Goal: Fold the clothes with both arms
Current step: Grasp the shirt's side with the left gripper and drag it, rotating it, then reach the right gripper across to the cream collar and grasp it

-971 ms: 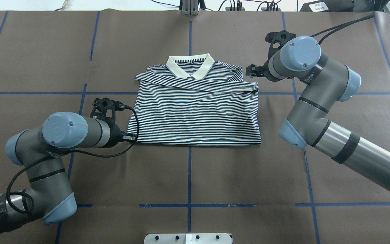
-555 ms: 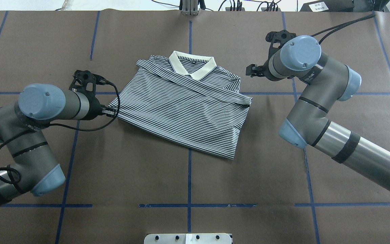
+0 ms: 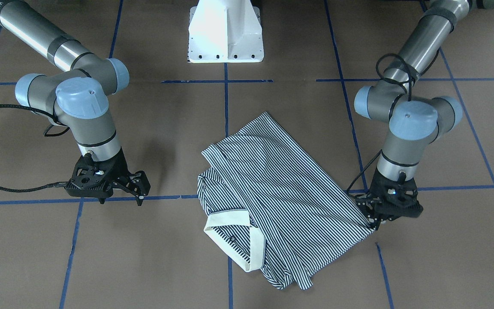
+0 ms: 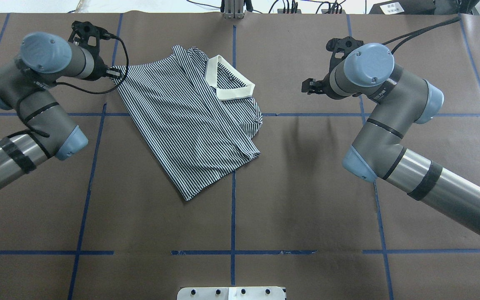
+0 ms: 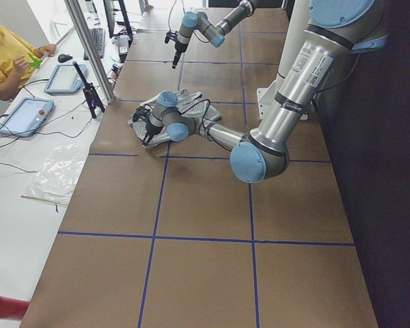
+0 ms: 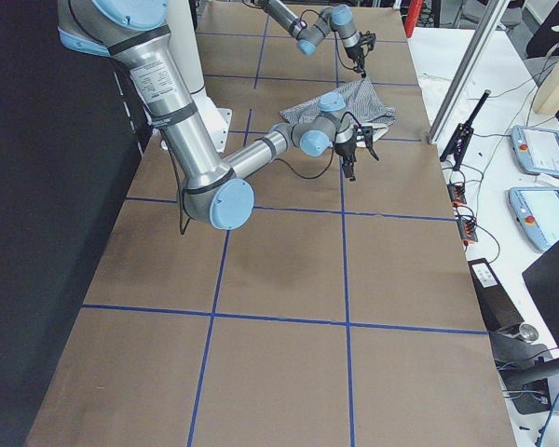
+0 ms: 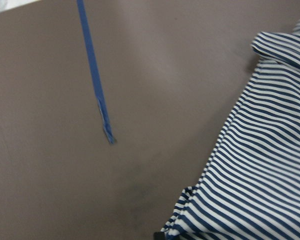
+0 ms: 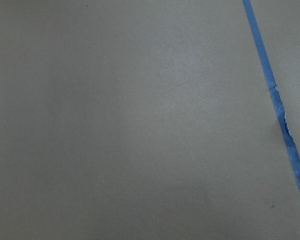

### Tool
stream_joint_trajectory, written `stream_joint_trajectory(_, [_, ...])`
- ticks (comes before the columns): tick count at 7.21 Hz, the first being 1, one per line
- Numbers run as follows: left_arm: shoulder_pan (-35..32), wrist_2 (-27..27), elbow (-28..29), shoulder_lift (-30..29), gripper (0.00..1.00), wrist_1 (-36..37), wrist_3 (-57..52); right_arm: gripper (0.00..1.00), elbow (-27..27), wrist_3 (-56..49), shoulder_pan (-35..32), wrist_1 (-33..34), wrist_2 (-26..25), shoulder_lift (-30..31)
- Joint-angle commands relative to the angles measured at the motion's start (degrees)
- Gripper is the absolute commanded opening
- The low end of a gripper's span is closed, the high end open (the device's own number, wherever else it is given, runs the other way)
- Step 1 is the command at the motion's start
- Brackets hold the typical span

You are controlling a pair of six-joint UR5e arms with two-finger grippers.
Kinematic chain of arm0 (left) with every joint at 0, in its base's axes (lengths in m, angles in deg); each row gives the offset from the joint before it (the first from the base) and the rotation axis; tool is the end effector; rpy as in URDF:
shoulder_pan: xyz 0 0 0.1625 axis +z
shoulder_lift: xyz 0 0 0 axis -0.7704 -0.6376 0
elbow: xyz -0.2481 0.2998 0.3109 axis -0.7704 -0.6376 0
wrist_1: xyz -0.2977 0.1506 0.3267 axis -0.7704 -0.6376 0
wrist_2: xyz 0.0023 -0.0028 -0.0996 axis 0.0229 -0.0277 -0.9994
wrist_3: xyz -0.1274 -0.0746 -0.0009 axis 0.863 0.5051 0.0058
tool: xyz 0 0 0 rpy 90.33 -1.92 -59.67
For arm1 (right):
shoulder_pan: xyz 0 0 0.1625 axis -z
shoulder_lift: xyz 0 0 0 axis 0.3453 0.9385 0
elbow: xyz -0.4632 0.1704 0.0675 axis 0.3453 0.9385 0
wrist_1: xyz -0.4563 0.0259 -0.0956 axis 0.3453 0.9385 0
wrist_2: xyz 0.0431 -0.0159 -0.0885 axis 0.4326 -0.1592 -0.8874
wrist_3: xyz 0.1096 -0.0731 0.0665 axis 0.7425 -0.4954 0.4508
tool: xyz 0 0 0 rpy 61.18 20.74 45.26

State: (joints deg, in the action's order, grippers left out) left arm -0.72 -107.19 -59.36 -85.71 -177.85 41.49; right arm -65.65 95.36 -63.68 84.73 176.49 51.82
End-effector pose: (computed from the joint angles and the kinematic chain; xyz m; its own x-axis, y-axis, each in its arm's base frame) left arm 0.4741 -0.7676 0.4961 0.7895 0.2010 -0.5800 0.1710 0.8355 0.5223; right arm -0.5243 -0.6508 0.4228 0.7020 0.1072 0.7041 -0.3450 0.9161 0.2045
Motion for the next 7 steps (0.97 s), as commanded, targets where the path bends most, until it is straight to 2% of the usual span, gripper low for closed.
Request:
stream_joint_trajectory(1, [-2.85,3.95,16.42,-8.55,0.0,-7.29,-1.86,1.0,-0.28,0.64,0.07,0.0,-0.09,-0.37])
stream_joint_trajectory(2, [-4.77,3.7,16.39,-8.04,0.0,-8.72,-6.66,1.0,-0.45,1.25,0.15,0.0,-0.17,-0.28])
stream_joint_trajectory(3, [-4.97,3.79,16.04,-6.47,0.98,-9.08,-8.71,1.0,-0.28,3.61,1.2,0.0,-0.52,-0.72])
stream_joint_trajectory(4, [-5.4,3.0,13.69,-6.02,1.0,-9.0,-10.99,1.0,-0.1,7.29,2.34,0.0,-0.7,-2.37])
stream_joint_trajectory(5, [-6.1,-1.44,12.71,-5.66,1.0,-9.0,-11.28,0.98,0.77,11.5,2.87,0.44,-0.79,-5.09])
stream_joint_trajectory(6, [-6.2,-2.88,9.82,-3.57,1.0,-9.17,-11.37,0.91,4.95,16.07,3.23,0.35,-1.05,-10.07])
stream_joint_trajectory(7, [-6.2,-2.98,7.71,-2.07,1.0,-9.09,-11.28,0.87,11.78,20.72,3.93,0.18,-3.84,-16.13])
